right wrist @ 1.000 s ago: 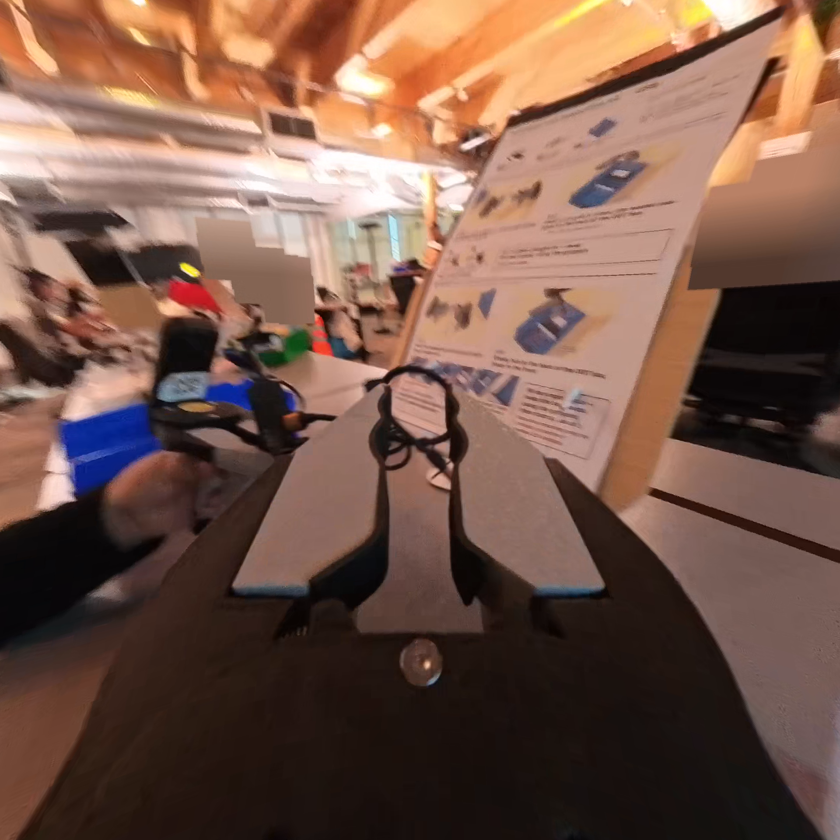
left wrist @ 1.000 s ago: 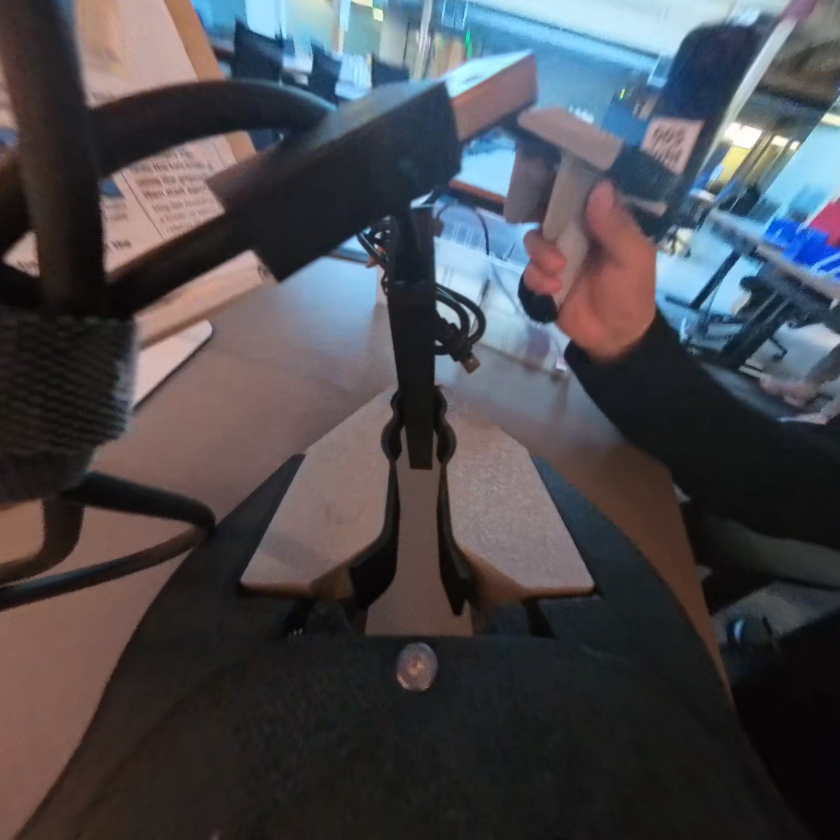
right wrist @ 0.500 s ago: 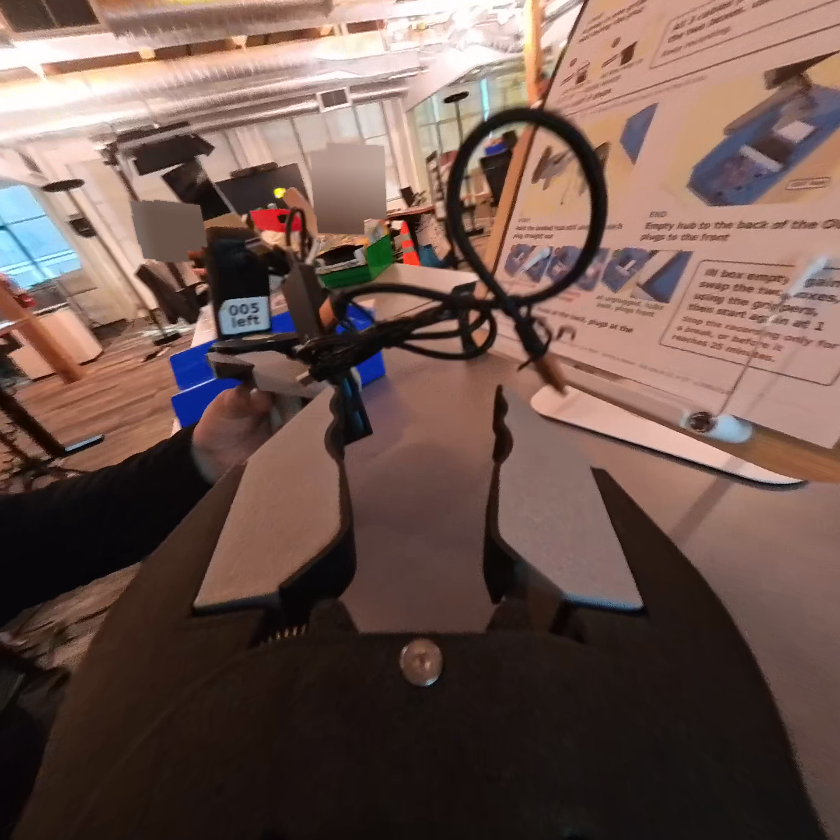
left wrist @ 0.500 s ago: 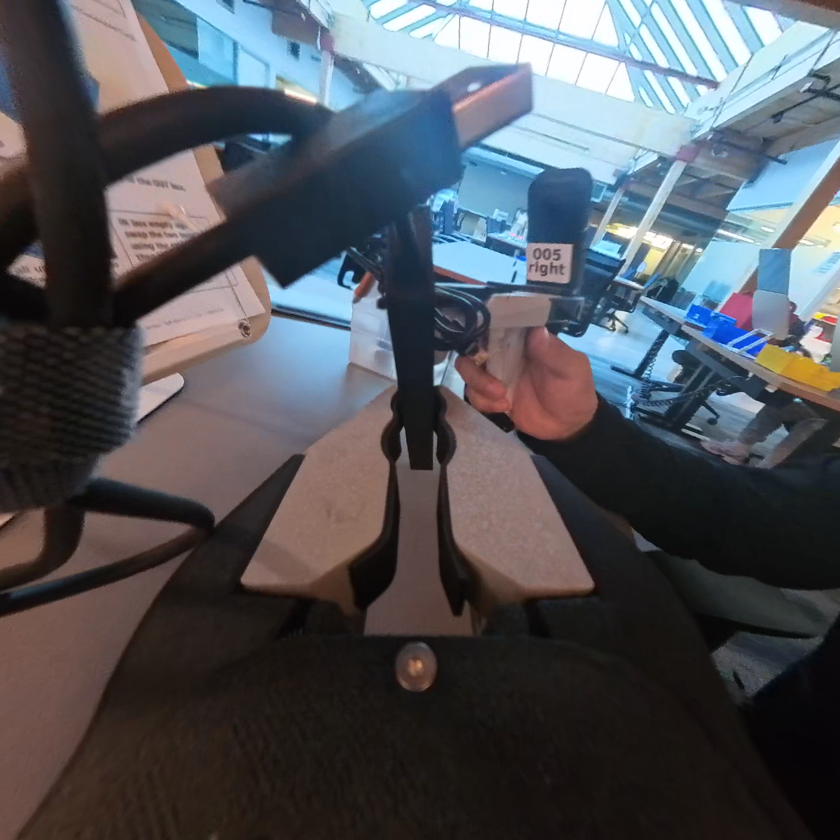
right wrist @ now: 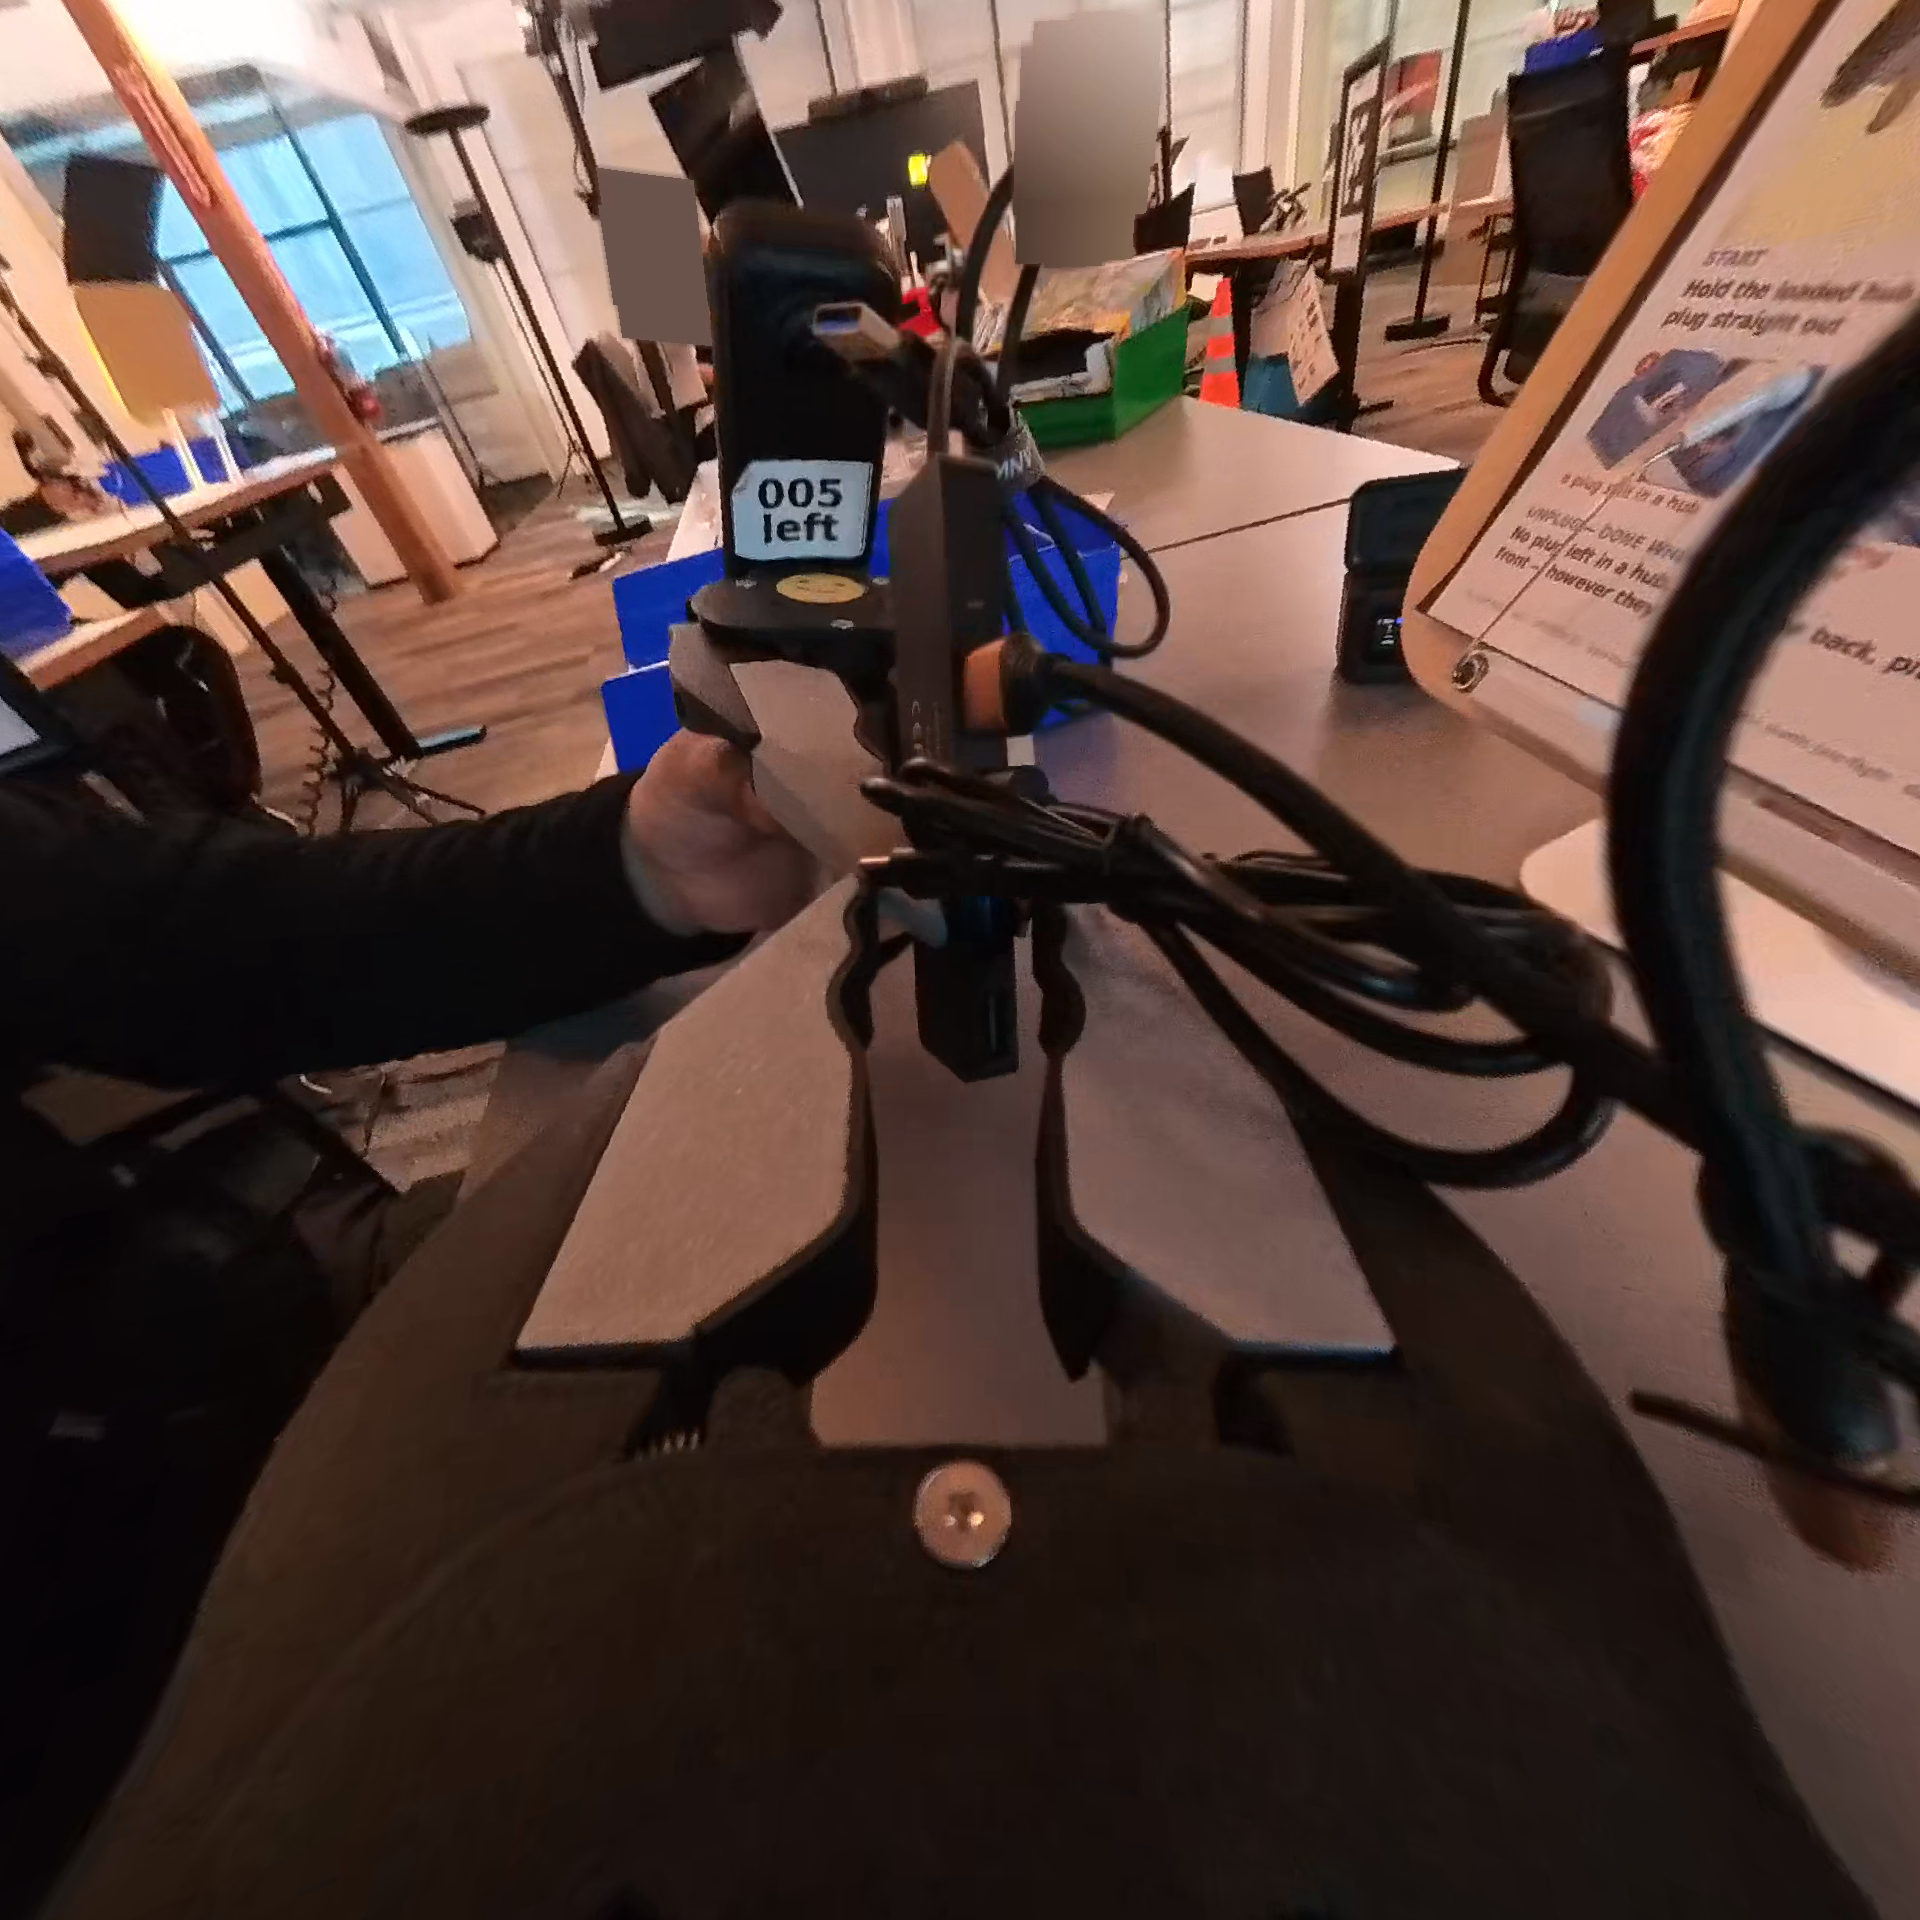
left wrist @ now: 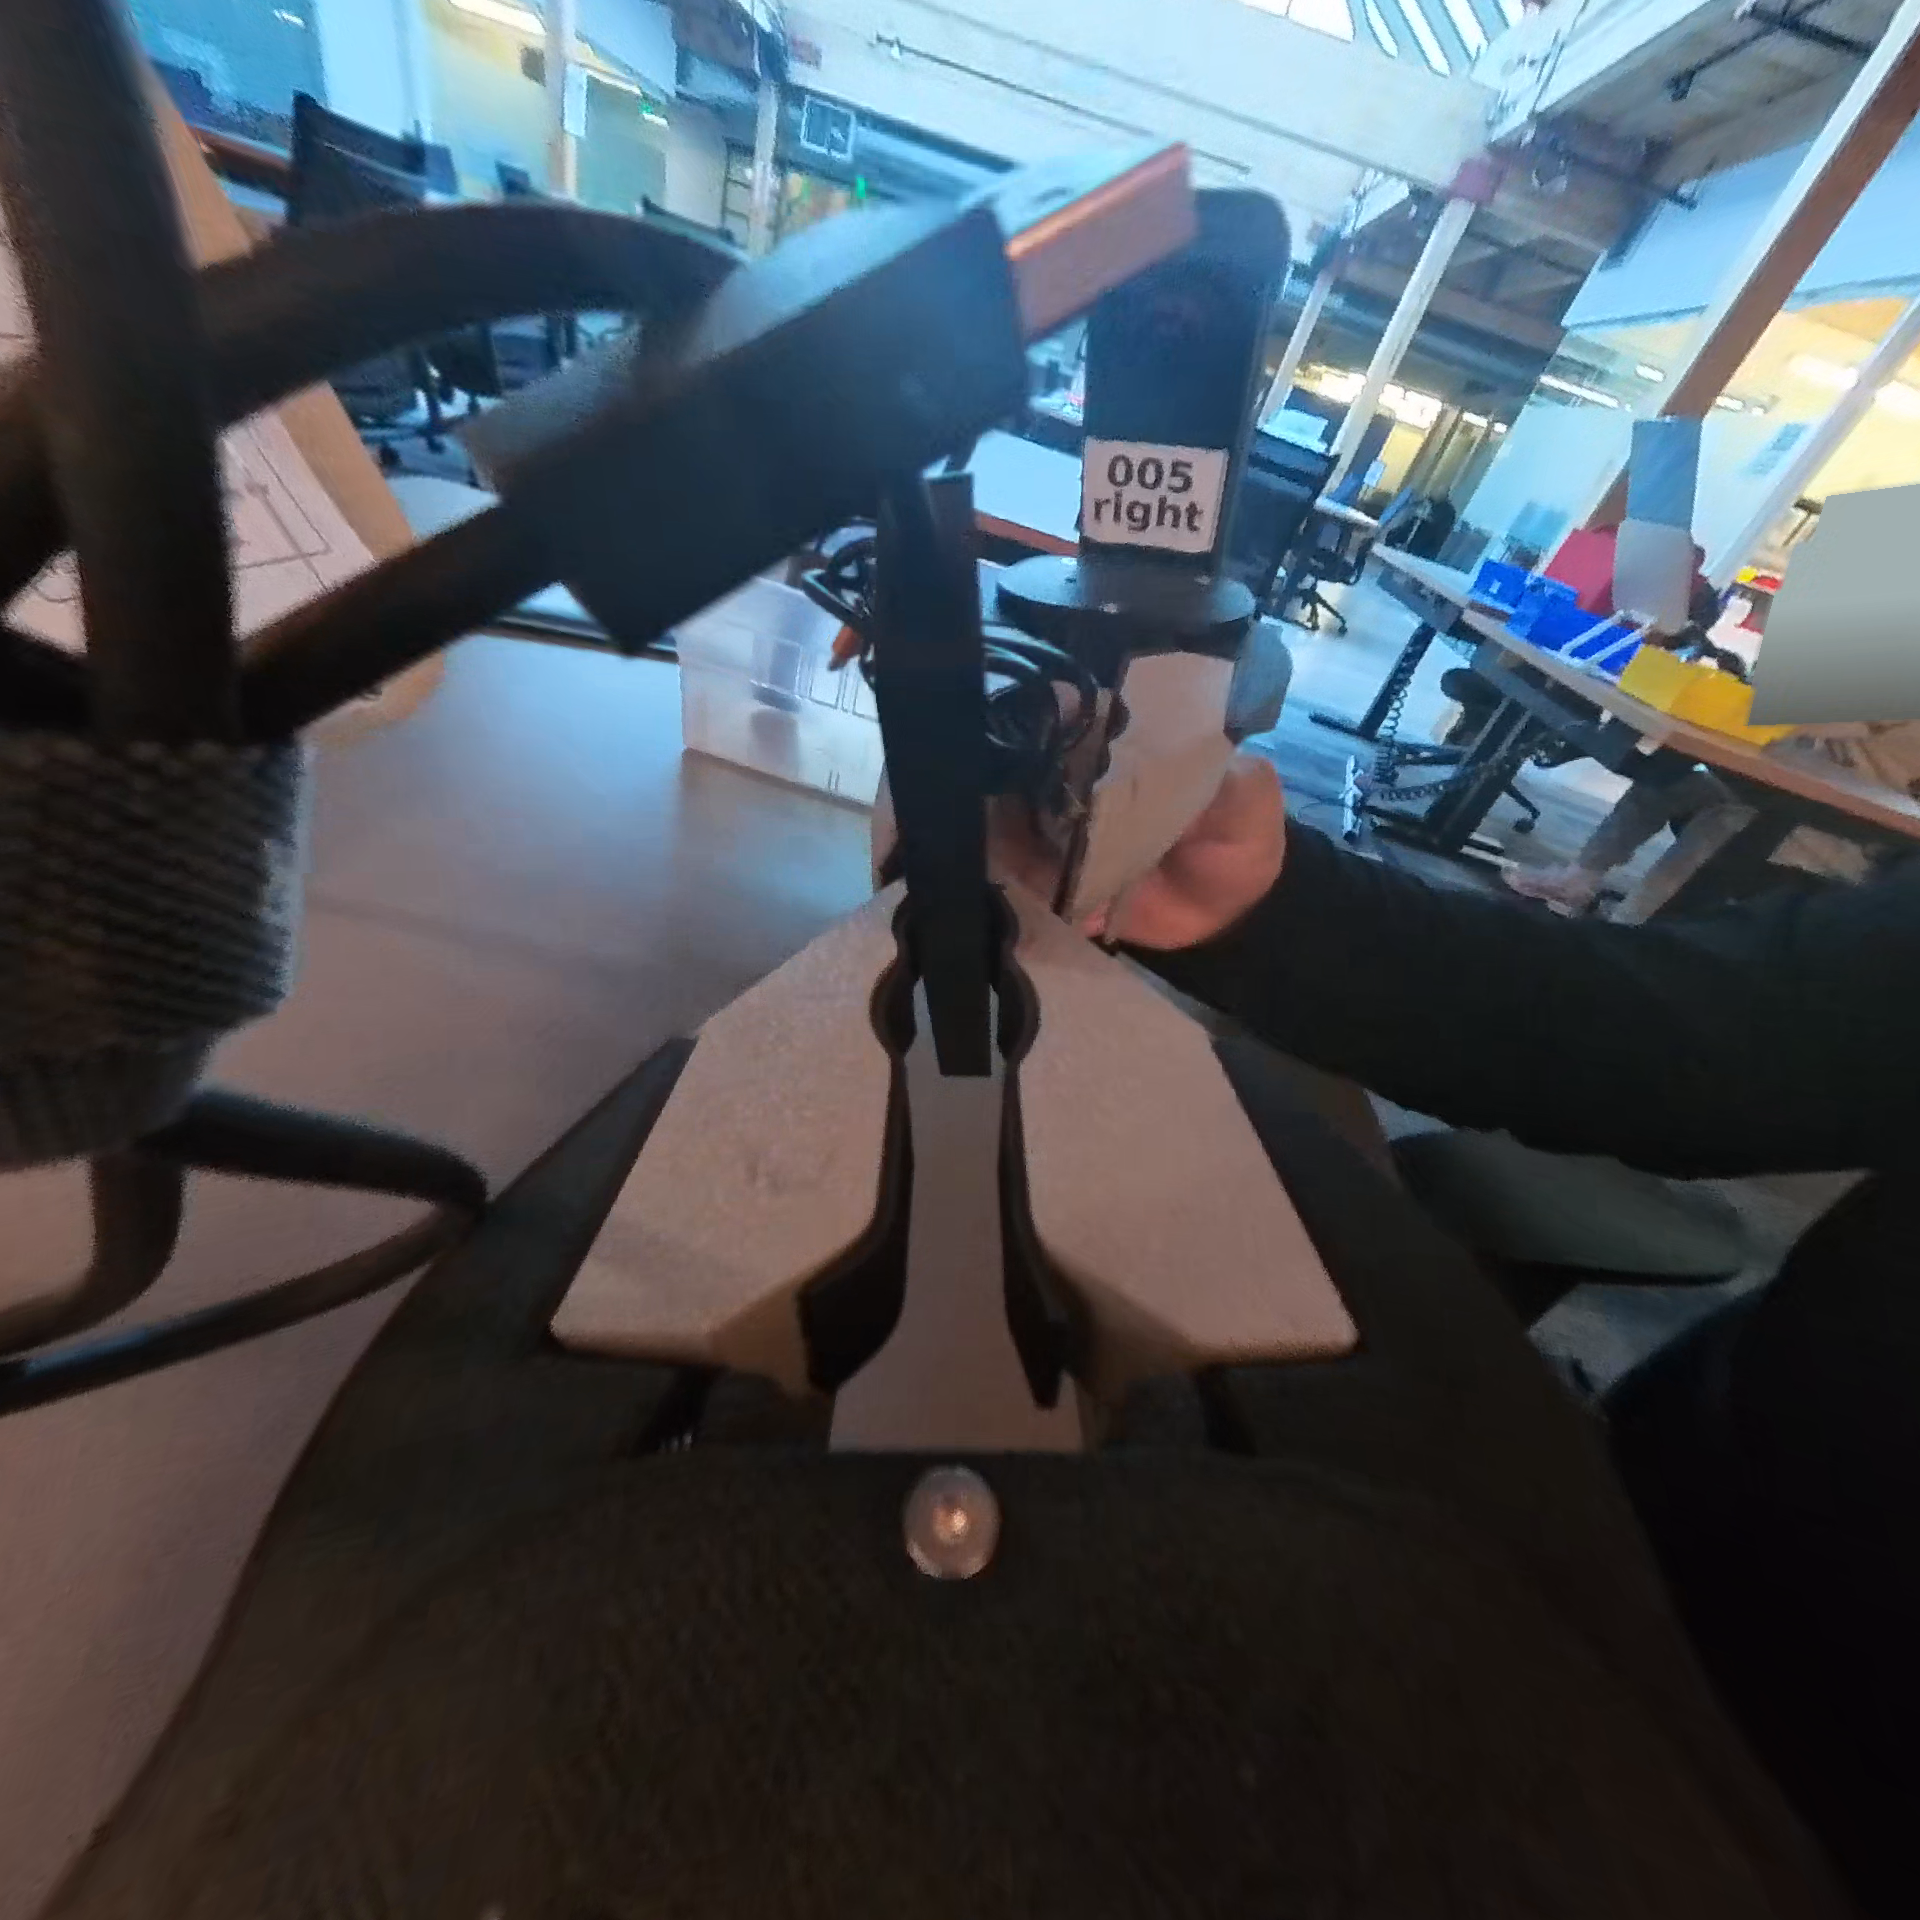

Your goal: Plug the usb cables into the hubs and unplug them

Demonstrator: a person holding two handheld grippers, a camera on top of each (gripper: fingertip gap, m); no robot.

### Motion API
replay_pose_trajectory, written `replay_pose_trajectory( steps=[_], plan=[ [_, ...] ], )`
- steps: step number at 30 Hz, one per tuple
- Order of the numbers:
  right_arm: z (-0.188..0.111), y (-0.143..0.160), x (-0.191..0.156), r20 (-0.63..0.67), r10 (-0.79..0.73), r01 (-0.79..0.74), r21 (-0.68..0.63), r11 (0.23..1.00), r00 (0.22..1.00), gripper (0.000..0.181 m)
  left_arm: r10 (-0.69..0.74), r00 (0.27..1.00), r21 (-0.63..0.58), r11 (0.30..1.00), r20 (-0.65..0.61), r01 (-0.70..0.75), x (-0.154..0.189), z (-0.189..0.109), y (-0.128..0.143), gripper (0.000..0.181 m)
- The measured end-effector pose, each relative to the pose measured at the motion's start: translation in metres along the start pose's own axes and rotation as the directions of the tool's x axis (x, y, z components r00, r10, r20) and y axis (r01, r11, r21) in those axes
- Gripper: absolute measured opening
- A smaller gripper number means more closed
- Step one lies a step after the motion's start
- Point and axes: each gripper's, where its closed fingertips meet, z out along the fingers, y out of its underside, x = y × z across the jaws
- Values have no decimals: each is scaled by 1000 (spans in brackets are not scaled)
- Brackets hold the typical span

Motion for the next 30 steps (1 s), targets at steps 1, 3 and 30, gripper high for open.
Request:
replay_pose_trajectory(
  steps=[1,3,30],
  plan=[
    [-1,0,-1,2,-10,10,-9,1000,1000,26,12,1000,-4,1000,0,-12,1,0,0,8],
    [-2,2,-3,8,-27,27,-31,999,1000,25,32,999,-18,999,-2,-32,3,1,1,9],
    [-2,11,-7,74,-11,16,-65,998,997,9,137,990,19,990,33,-138,11,-1,-10,13]
  ],
)
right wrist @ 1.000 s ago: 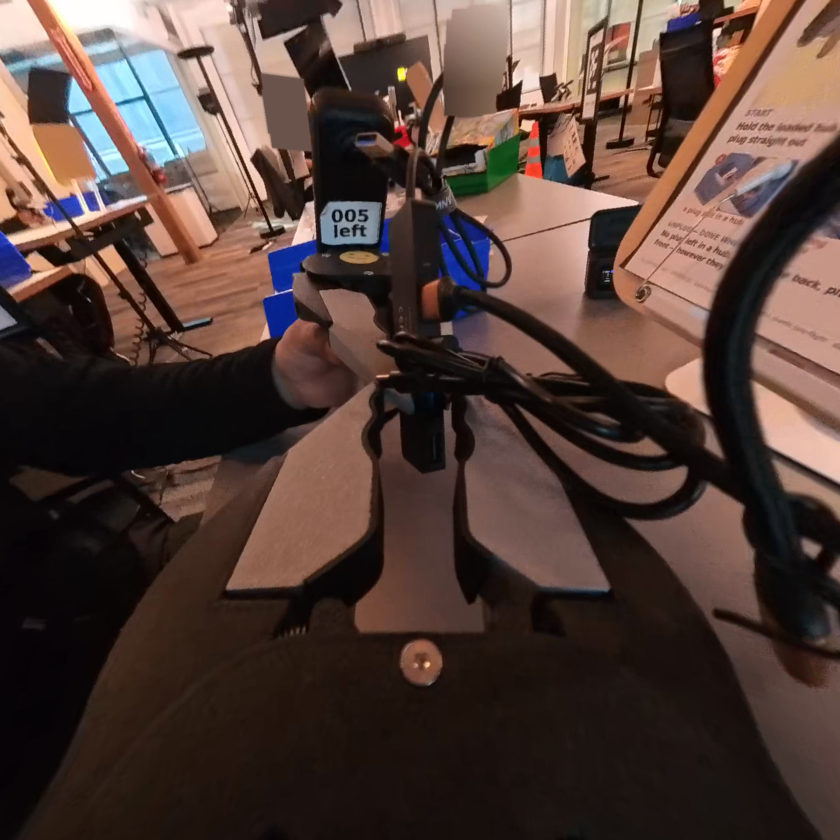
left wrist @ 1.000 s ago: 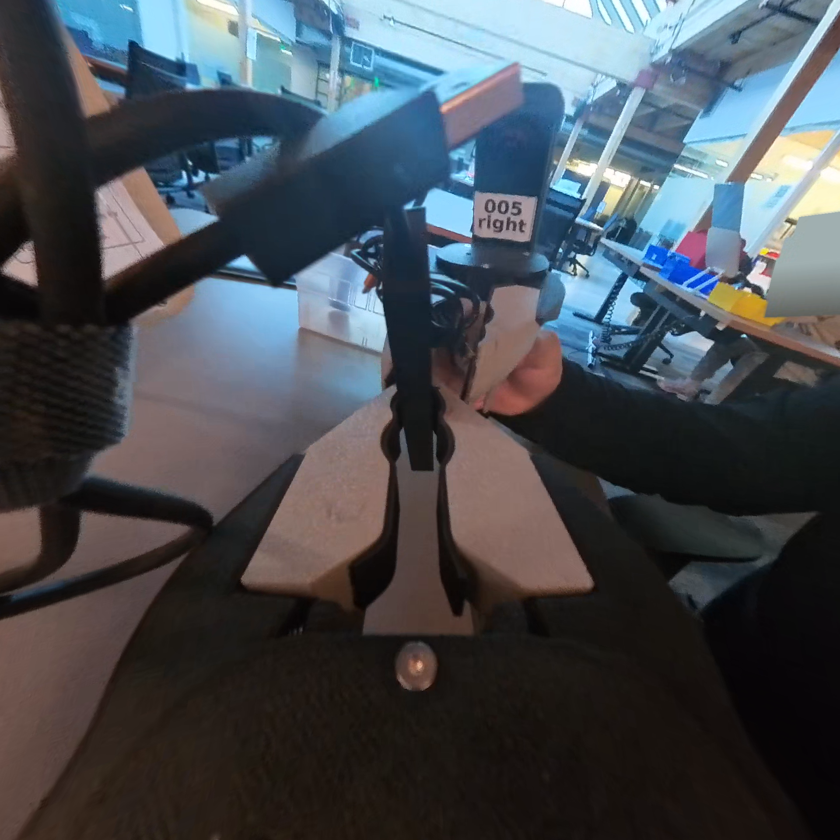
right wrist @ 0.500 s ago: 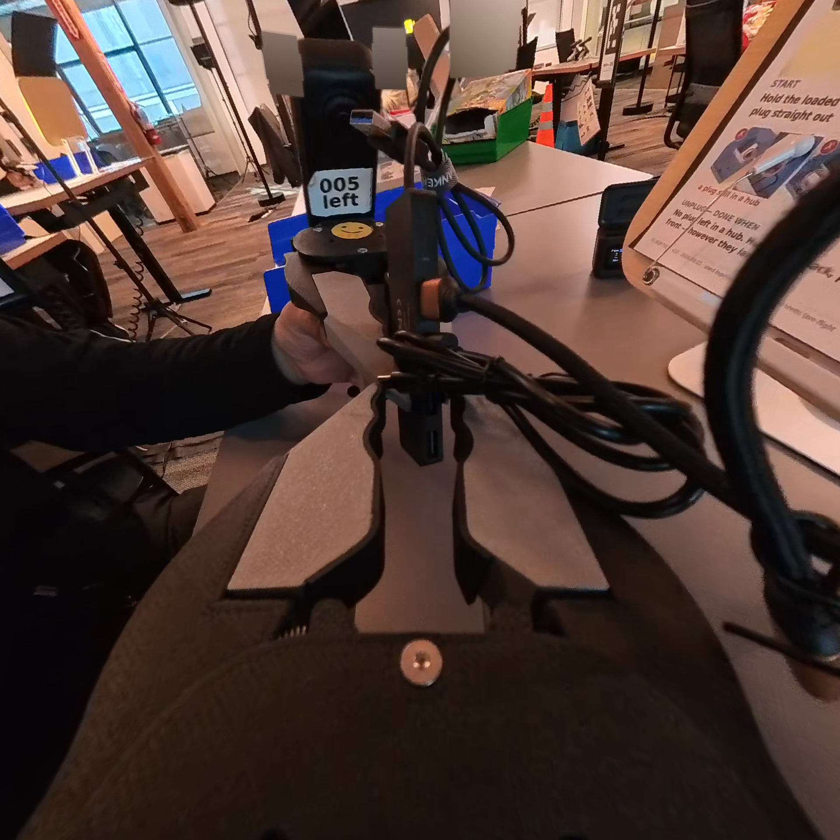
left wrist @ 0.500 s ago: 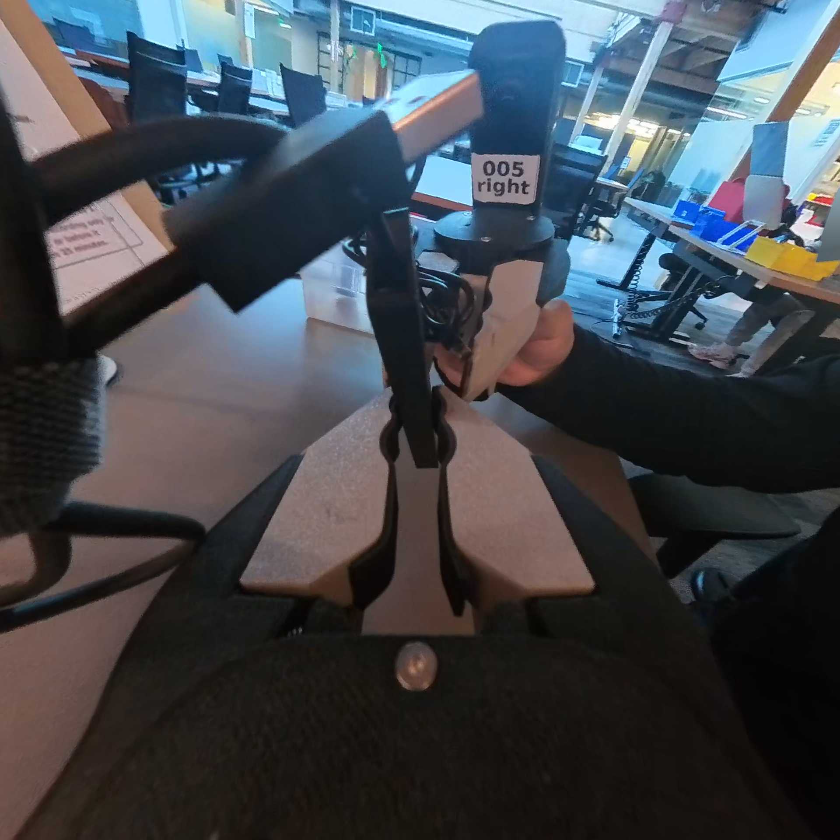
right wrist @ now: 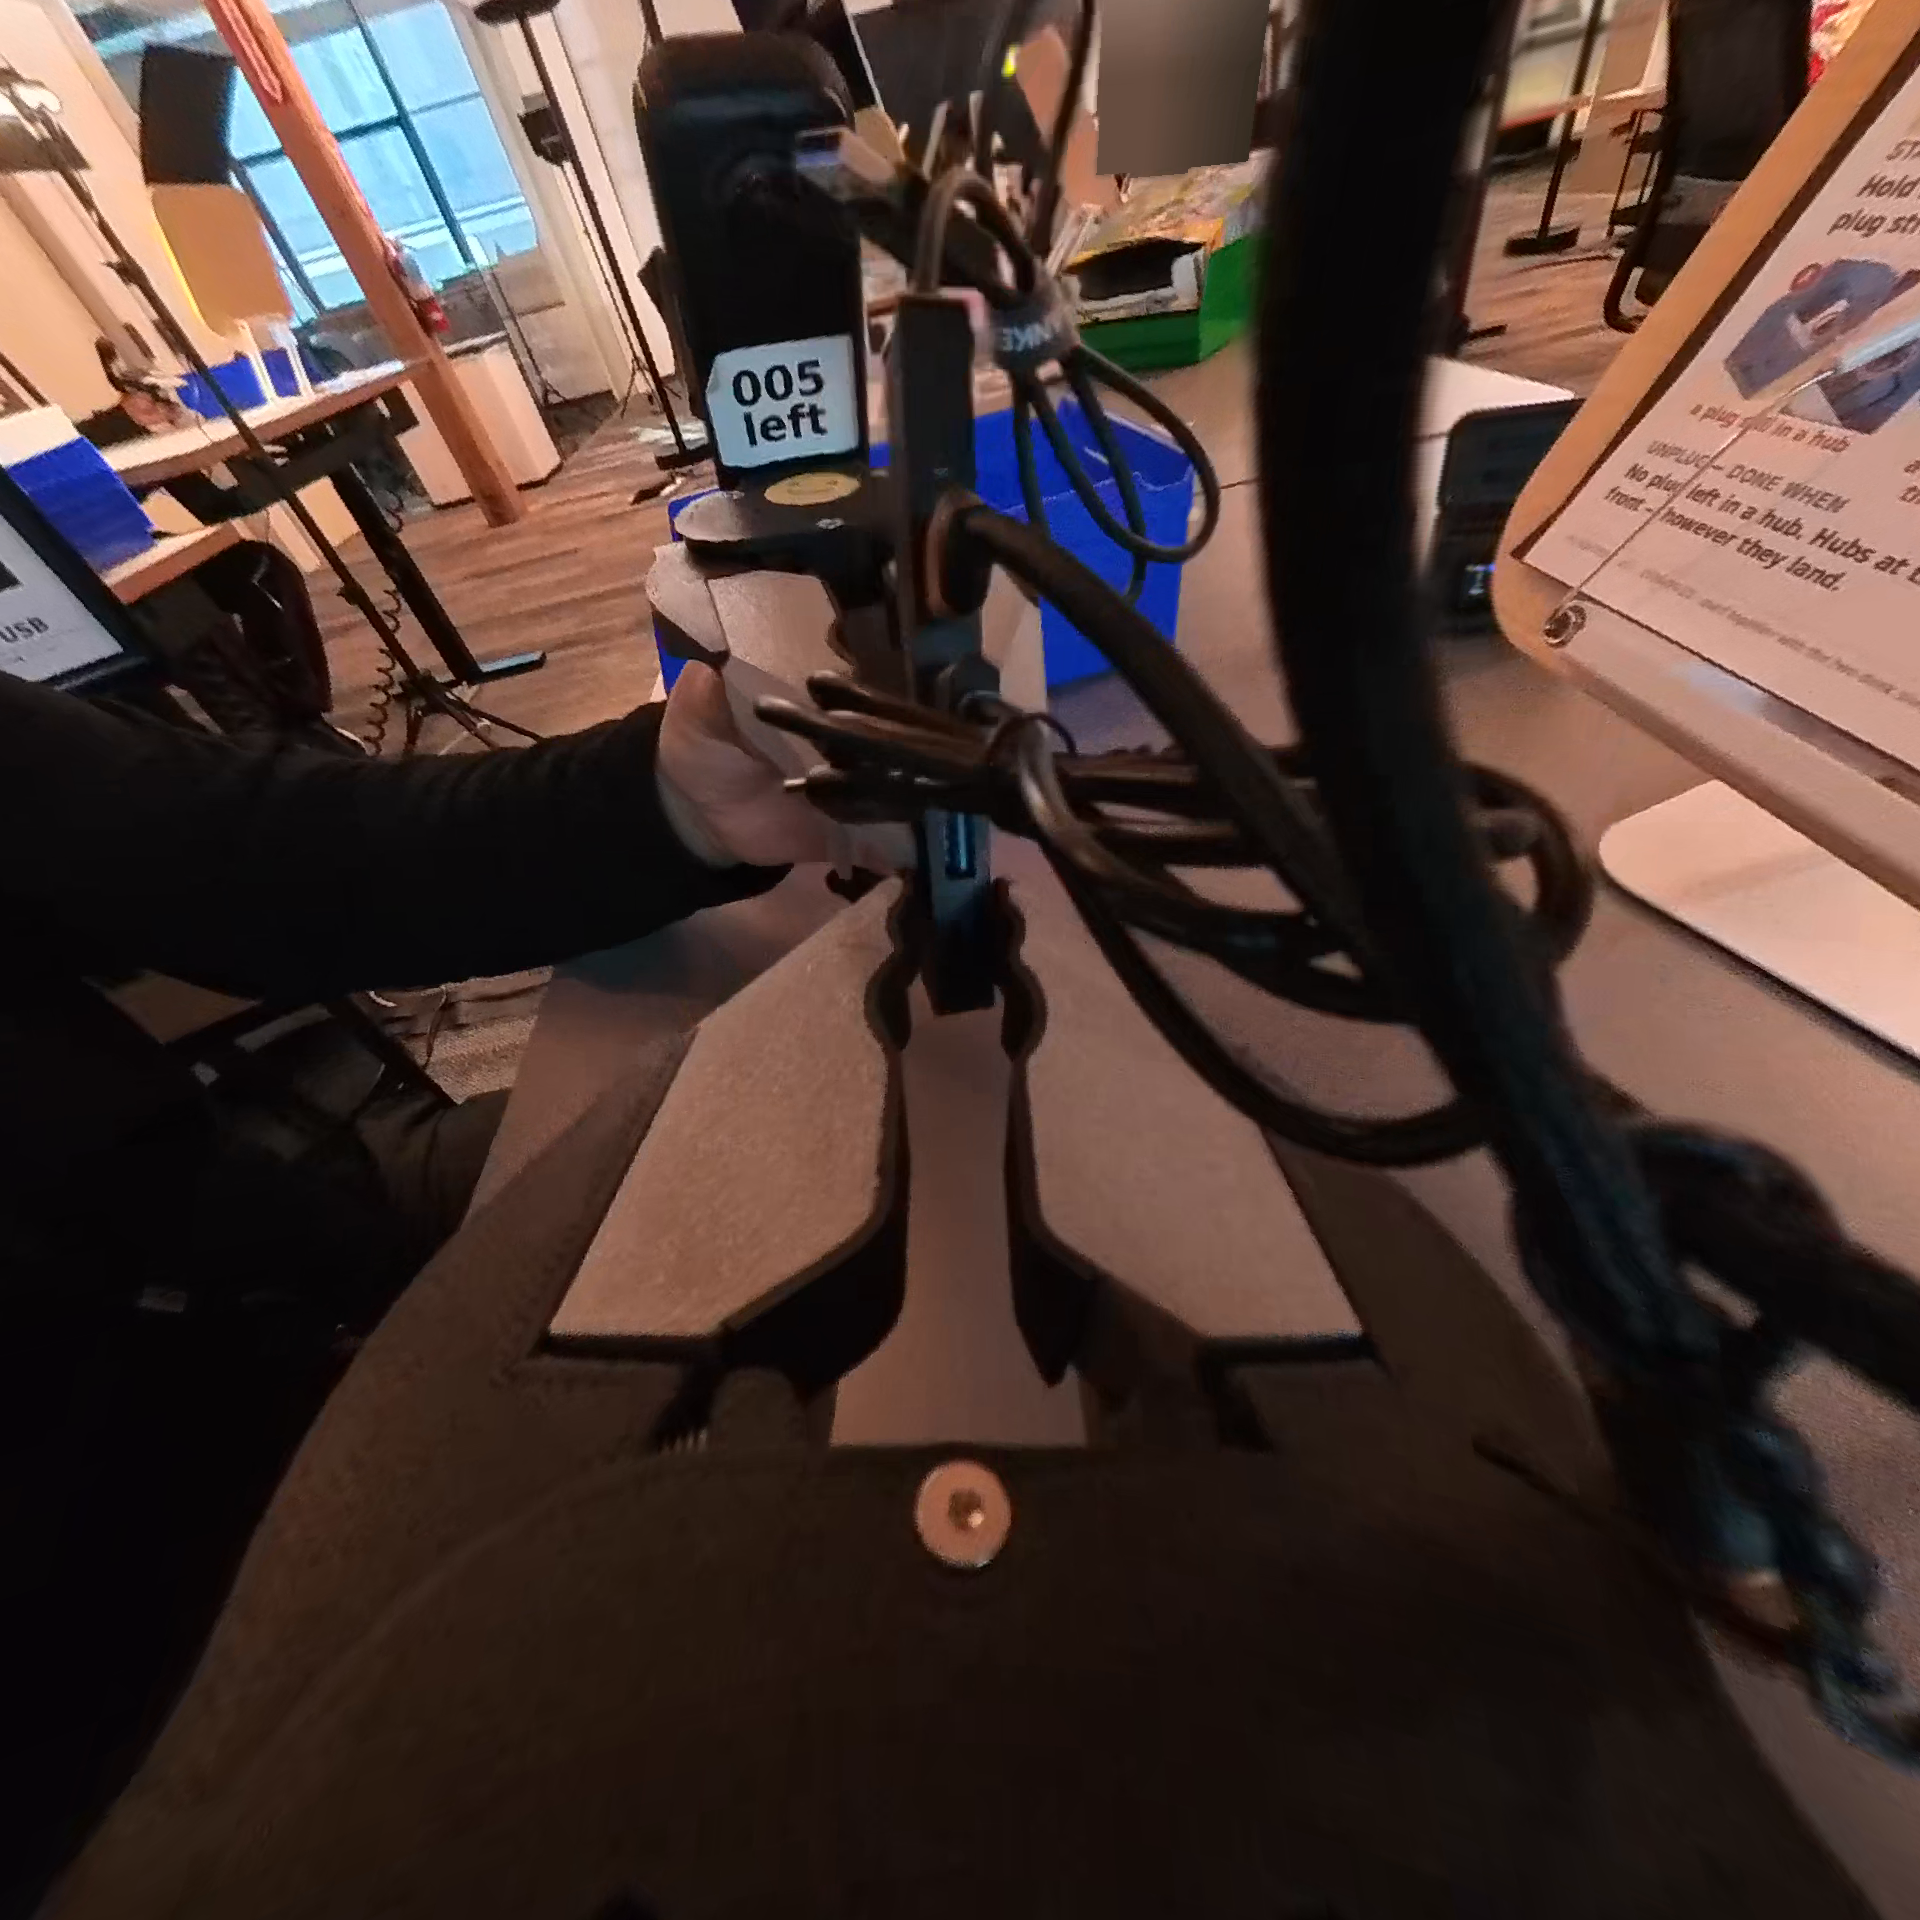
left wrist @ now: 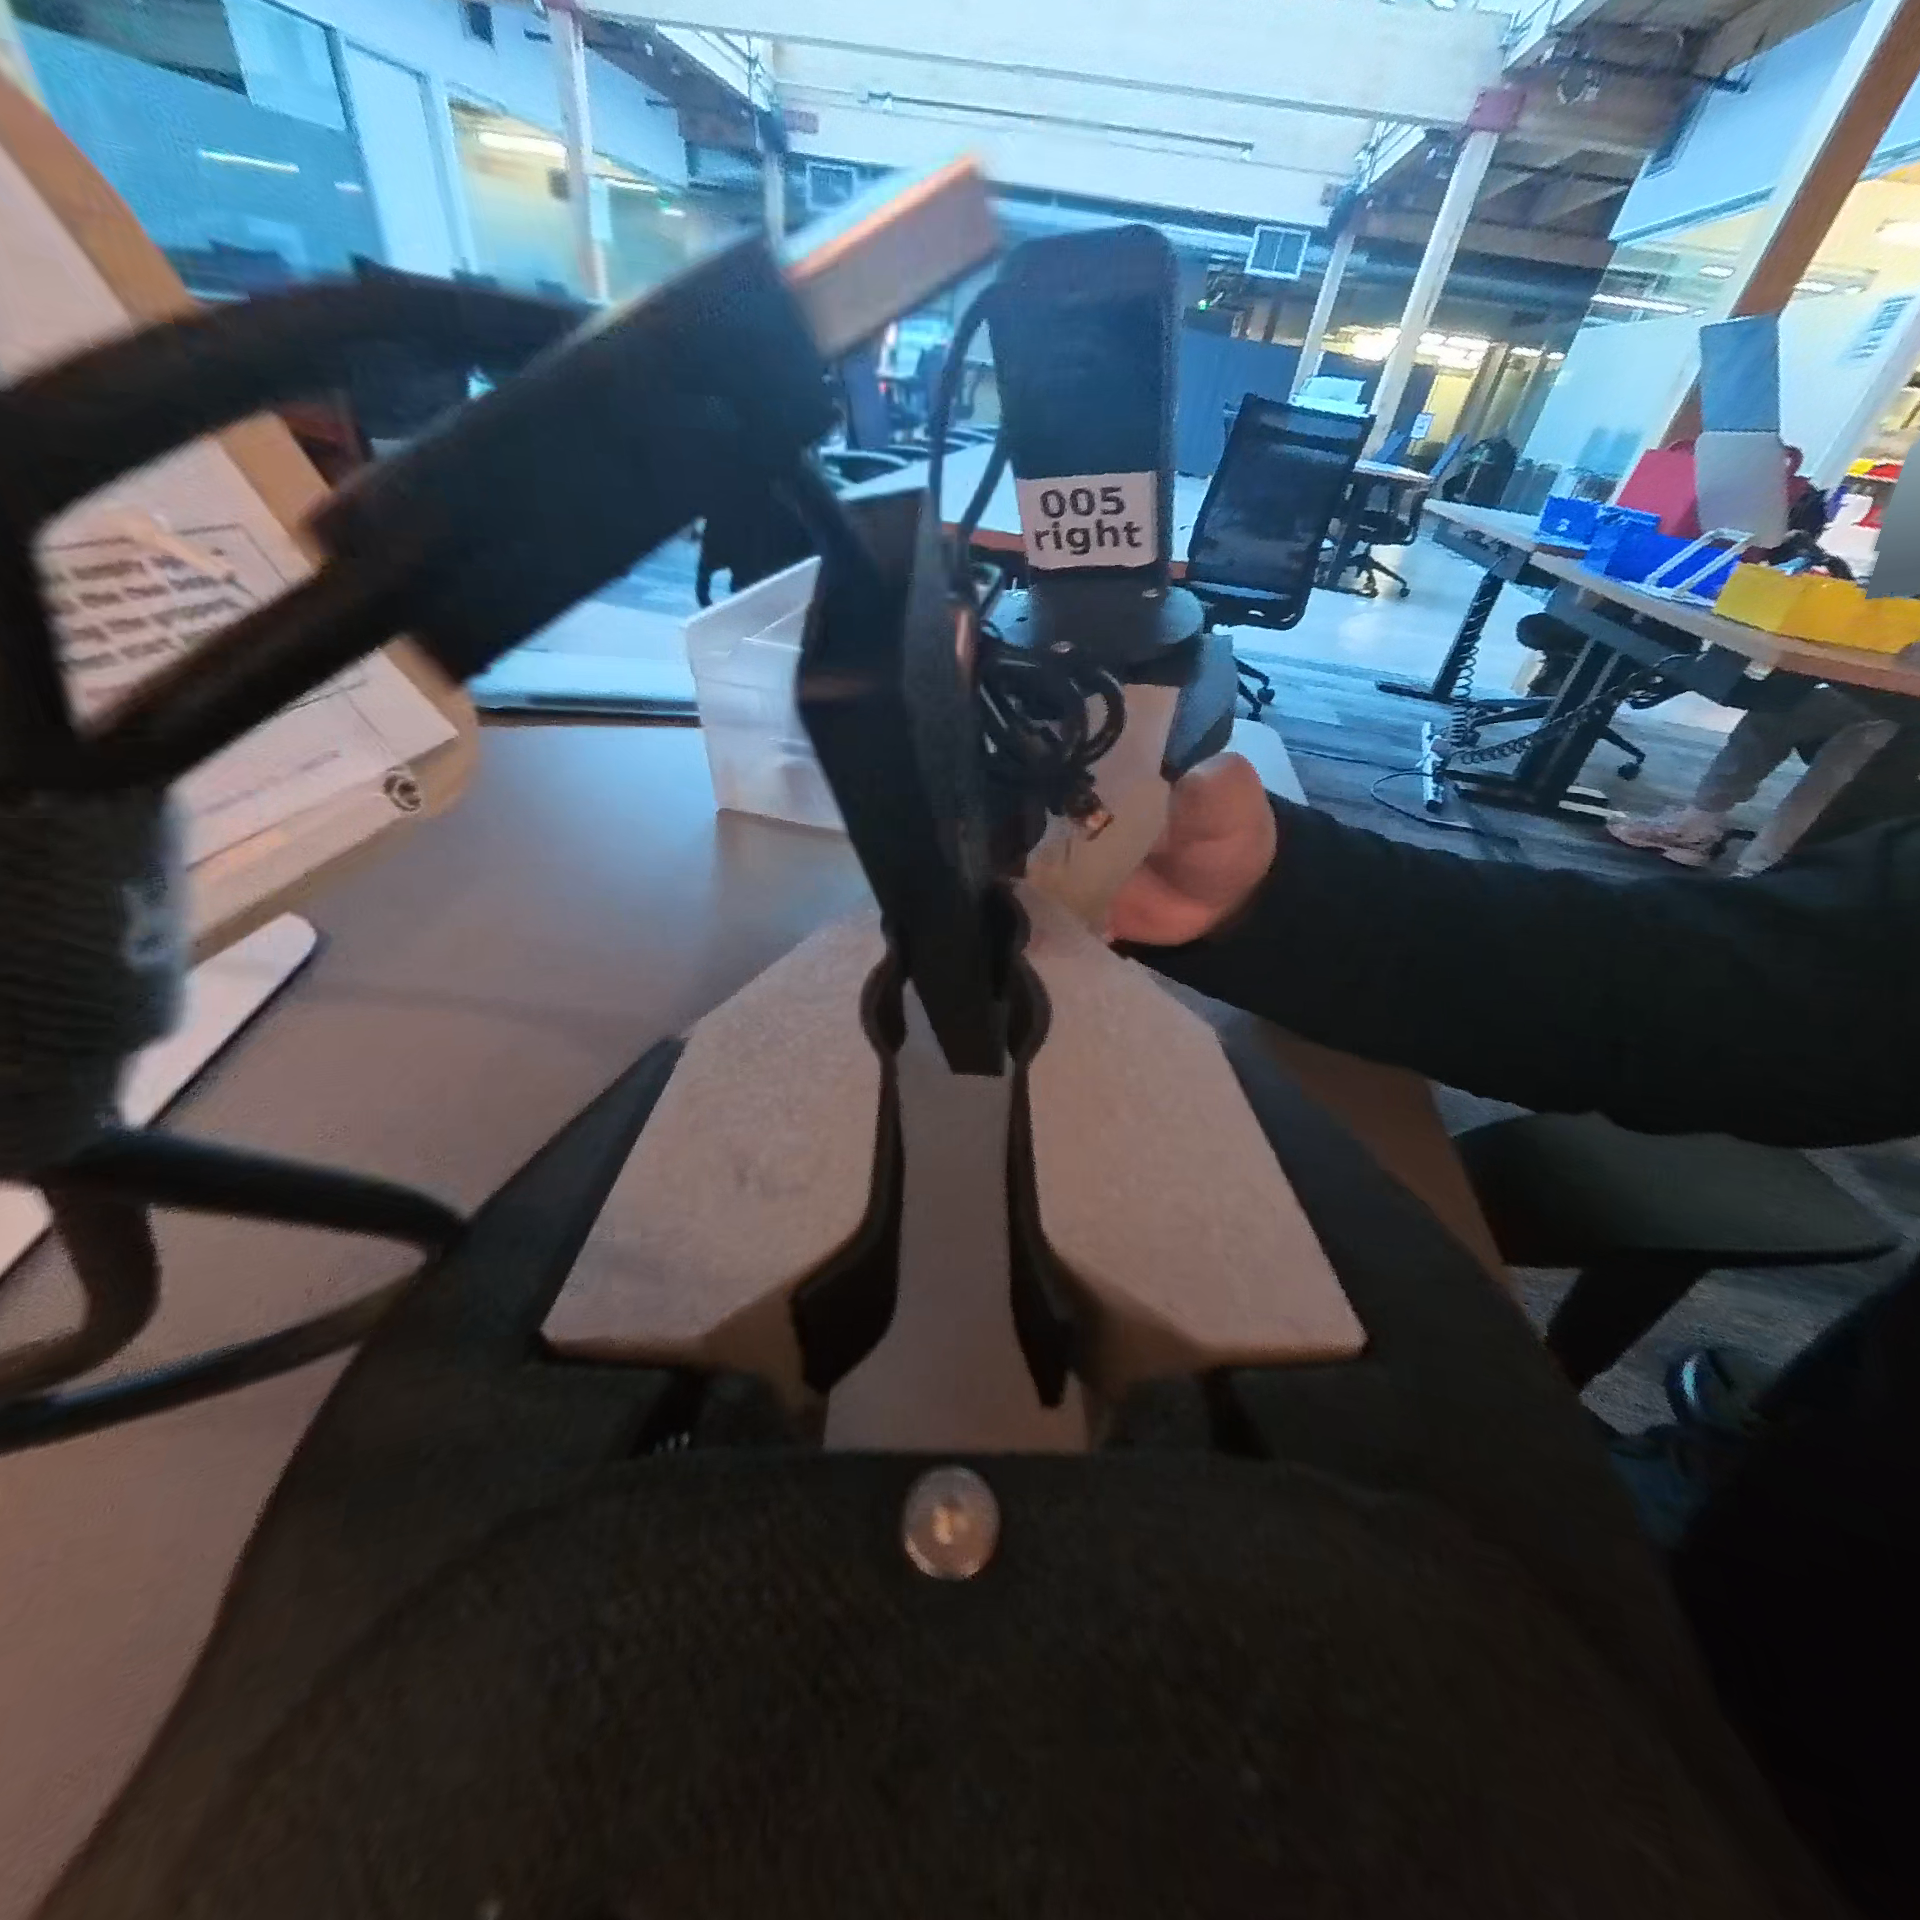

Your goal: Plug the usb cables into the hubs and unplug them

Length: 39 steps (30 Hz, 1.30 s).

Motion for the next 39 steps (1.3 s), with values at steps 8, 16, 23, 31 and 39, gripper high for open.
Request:
replay_pose_trajectory(
  steps=[8,16,23,31,39],
  plan=[
    [3,7,0,21,35,-35,-30,999,999,7,-37,999,55,998,16,36,-9,-12,-11,17],
    [2,15,1,18,25,-23,-86,996,1000,9,-75,996,81,994,-44,78,-5,-15,-14,17],
    [-1,13,7,-22,7,-8,-82,997,1000,8,-85,996,78,993,-25,86,-9,-17,-13,13],
    [-24,-3,4,-2,-3,3,-23,1000,1000,8,-140,988,25,990,-66,142,-7,-17,-5,12],
    [-24,-10,10,-9,40,-40,76,996,999,11,-144,987,53,987,-75,149,-6,-18,-9,8]
  ],
)
